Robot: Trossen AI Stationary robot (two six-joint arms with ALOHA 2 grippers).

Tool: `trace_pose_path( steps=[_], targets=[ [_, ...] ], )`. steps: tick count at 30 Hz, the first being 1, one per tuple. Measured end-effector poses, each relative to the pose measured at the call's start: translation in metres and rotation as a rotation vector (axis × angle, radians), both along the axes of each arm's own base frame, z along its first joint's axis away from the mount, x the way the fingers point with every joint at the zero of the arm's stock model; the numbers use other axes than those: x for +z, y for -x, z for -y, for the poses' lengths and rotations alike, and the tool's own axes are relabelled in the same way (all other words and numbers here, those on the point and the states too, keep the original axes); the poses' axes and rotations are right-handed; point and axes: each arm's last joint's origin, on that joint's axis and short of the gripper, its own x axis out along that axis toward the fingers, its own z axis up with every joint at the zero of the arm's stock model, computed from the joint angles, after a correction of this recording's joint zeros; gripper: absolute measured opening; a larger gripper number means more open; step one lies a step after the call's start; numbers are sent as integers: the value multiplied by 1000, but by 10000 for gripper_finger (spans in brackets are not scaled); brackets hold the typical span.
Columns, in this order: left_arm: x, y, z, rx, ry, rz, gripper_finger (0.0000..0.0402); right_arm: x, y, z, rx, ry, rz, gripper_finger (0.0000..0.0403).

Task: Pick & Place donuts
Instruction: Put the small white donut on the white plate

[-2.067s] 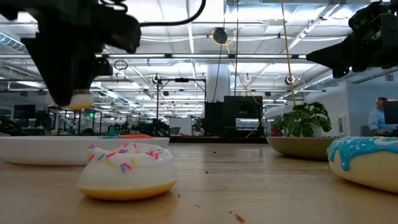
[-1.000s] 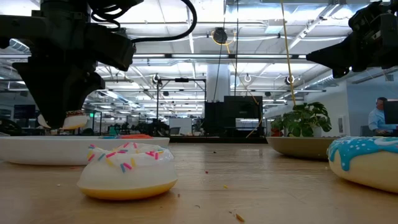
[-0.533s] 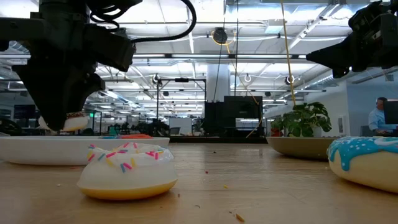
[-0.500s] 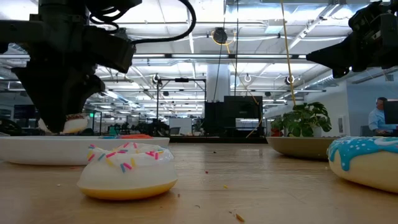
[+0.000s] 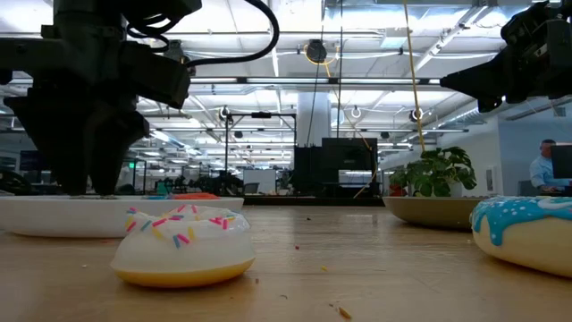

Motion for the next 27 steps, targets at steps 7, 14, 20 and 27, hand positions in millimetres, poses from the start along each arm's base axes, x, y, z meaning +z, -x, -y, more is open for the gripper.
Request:
trace_pose_path(
  steps=[7, 14, 20, 27],
  targets=[
    [2, -1, 0, -19, -15, 4, 324, 0, 0, 0, 0, 0, 1, 0],
    [43, -20, 7, -46, -16, 75, 317, 0, 0, 0, 0, 0, 0, 0],
    [85, -32, 14, 1, 9, 146, 261, 0, 0, 0, 0, 0, 0, 0],
    [96, -30, 27, -44, 59, 157, 118, 0, 0, 0, 0, 0, 1, 0]
  ],
)
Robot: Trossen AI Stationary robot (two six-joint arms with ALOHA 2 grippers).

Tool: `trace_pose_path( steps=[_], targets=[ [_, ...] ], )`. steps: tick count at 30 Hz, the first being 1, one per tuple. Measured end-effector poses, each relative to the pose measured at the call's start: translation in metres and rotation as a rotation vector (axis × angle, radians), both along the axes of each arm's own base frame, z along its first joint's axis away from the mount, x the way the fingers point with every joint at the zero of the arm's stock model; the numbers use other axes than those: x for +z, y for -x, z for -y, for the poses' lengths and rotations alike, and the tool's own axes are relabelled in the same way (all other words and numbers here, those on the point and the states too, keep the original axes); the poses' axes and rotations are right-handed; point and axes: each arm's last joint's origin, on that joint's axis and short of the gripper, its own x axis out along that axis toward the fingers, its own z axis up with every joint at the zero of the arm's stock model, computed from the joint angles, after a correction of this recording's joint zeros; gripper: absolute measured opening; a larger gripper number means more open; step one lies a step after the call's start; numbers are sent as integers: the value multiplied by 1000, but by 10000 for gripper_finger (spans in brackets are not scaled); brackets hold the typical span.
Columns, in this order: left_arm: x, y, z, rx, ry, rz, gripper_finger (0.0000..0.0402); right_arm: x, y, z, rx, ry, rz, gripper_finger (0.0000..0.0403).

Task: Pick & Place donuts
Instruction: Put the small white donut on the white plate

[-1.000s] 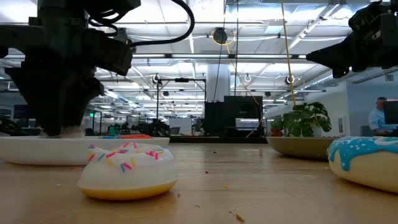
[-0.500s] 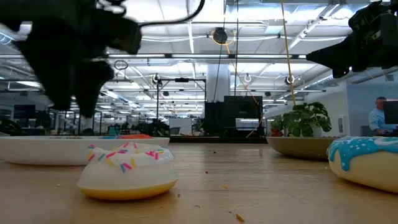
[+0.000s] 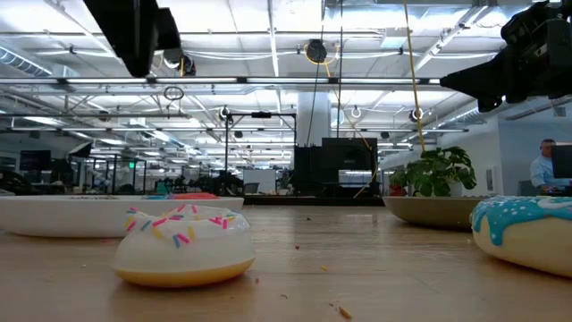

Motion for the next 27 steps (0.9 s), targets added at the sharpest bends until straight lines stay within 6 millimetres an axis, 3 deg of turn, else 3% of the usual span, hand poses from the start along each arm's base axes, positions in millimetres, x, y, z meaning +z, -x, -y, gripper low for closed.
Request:
trace_pose_path(
  steps=[5, 10, 15, 20, 27],
  targets=[
    [-5, -1, 10, -71, 54, -21, 12, 0, 0, 0, 0, 0, 0, 0],
    [-13, -9, 27, -203, 48, 55, 23, 0, 0, 0, 0, 0, -1, 0],
    [-13, -22, 34, -198, 81, 184, 14, 0, 0, 0, 0, 0, -1, 0],
    [-27, -36, 39, -239, 51, 129, 8, 0, 0, 0, 0, 1, -3, 0],
    [-28, -76, 66, -418, 1, 94, 9, -1, 0, 0, 0, 3, -6, 0]
  ],
)
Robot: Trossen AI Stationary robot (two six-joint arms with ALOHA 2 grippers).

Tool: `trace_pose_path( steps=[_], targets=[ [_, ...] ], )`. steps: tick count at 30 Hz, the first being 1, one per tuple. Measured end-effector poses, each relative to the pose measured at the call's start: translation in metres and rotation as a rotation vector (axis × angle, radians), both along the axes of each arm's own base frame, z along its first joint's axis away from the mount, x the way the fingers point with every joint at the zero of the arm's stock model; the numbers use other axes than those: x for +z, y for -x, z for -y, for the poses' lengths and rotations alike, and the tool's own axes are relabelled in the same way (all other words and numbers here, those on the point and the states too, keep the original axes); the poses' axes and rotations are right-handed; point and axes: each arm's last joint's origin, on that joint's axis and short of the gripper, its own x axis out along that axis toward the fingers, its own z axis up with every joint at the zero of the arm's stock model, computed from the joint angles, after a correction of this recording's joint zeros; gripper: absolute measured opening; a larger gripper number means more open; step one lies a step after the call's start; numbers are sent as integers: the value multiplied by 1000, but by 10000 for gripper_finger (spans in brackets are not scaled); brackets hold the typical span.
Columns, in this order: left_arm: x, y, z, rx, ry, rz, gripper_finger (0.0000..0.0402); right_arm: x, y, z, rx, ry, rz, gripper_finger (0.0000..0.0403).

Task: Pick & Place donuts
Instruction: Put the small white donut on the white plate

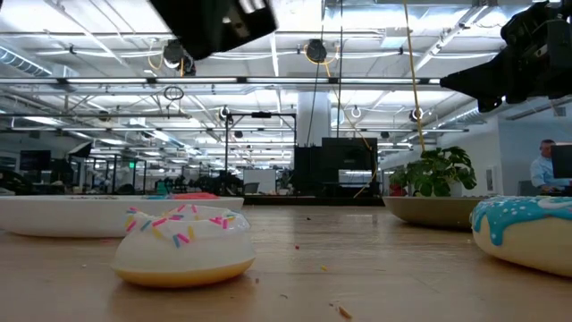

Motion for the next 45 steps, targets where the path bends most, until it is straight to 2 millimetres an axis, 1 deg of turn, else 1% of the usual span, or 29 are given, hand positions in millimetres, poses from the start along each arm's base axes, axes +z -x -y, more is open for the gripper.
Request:
trace_pose_path(
  steps=[3, 6, 11, 13, 16, 19, 24, 26, 29, 31, 35, 40, 45],
  targets=[
    [1, -13, 6, -28, -17, 6, 17, 0, 0, 0, 1, -1, -1, 0],
    [-2, -22, 10, -33, -17, 18, 15, 0, 0, -1, 19, 0, -1, 0],
    [-3, -22, 11, -74, -31, 22, 7, 0, 0, -1, 52, 1, -1, 0],
    [-4, -18, 13, -114, -61, 8, 17, 0, 0, -1, 51, 0, -1, 0],
    [-12, -15, 22, -144, -149, 22, 58, 0, 0, -1, 51, 0, 0, 0],
    [-20, -15, 29, -144, -142, 22, 113, 0, 0, -1, 51, 0, 0, 0],
    [-31, -19, 33, -171, -151, 28, 207, 0, 0, -1, 51, 1, -2, 0],
    [-32, -19, 35, -156, -160, 32, 240, 0, -1, -1, 50, 0, 2, 0],
    [-33, -19, 34, -148, -158, 25, 283, 0, -1, -2, 50, 0, -3, 0],
    [-37, -19, 33, -155, -159, 20, 304, 0, -1, -2, 50, 1, -4, 0],
    [-43, -19, 33, -174, -165, 23, 326, 0, -1, -2, 50, 1, -6, 0],
    [-58, -17, 34, -170, -145, 22, 324, -1, -1, -2, 50, 1, -7, 0],
    [-65, -16, 34, -157, -126, 18, 322, -1, -1, -2, 50, 1, -7, 0]
  ],
)
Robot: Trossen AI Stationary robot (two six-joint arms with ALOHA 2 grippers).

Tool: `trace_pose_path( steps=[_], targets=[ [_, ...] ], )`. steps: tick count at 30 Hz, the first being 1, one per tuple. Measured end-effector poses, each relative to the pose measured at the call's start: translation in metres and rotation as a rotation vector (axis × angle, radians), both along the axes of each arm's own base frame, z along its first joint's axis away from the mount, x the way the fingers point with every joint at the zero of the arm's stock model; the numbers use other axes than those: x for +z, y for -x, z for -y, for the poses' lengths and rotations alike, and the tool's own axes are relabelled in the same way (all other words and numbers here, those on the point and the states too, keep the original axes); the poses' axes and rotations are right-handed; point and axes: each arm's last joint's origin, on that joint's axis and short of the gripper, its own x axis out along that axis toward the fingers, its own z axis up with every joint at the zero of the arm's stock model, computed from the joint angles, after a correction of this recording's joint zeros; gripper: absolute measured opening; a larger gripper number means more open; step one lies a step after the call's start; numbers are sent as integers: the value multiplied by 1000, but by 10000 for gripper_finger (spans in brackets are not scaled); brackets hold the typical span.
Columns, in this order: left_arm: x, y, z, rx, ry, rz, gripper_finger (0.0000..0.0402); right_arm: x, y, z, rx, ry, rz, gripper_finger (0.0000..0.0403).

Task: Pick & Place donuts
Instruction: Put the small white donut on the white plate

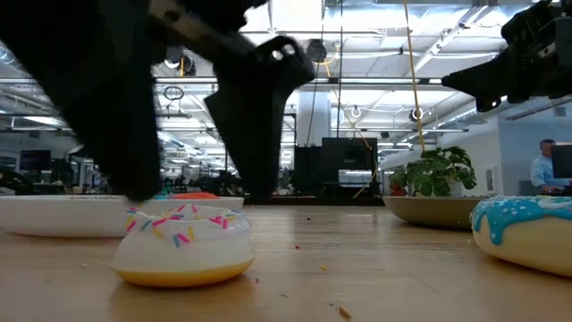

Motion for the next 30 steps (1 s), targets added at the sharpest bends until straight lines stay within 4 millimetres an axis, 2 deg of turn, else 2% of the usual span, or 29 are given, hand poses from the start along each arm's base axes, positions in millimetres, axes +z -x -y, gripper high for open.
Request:
trace_pose_path(
  steps=[13, 22, 25, 30],
  targets=[
    [-27, 4, -2, -8, 41, 23, 322, 0, 0, 0, 0, 0, 0, 0],
    [-31, 6, -3, -10, 55, 17, 320, 0, 0, 0, 0, 0, 0, 0],
    [-31, 7, -2, -18, 51, 16, 303, 0, 0, 0, 0, 0, 0, 0],
    [-31, 6, -3, -12, 47, 14, 245, 0, 0, 0, 0, 0, 0, 0]
  ],
)
